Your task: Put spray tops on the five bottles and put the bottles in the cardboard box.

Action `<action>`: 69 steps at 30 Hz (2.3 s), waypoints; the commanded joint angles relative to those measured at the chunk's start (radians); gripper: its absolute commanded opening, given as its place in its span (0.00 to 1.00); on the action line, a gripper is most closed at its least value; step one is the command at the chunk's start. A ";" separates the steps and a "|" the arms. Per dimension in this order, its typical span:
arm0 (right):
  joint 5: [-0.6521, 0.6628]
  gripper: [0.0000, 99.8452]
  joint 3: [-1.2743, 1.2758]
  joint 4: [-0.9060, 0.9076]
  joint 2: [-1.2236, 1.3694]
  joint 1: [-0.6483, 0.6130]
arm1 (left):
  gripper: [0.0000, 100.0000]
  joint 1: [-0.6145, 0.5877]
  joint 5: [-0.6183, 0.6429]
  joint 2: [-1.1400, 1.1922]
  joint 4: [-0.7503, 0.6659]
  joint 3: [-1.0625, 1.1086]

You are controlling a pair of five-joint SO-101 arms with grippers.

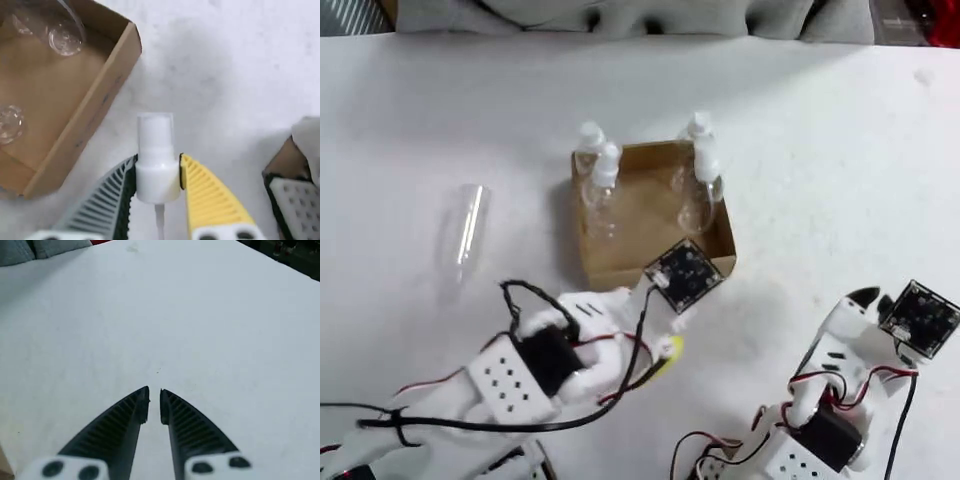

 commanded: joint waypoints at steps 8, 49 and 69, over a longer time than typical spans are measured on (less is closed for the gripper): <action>0.009 0.02 -0.025 -0.085 0.002 0.018 | 0.02 0.016 0.250 -0.025 -0.516 0.227; 0.015 0.02 -0.354 -0.200 0.957 -0.036 | 0.31 0.021 0.166 0.392 -0.288 -0.049; -0.140 0.02 -0.381 -0.073 1.049 -0.364 | 0.31 -0.700 -0.094 -0.068 0.216 -0.046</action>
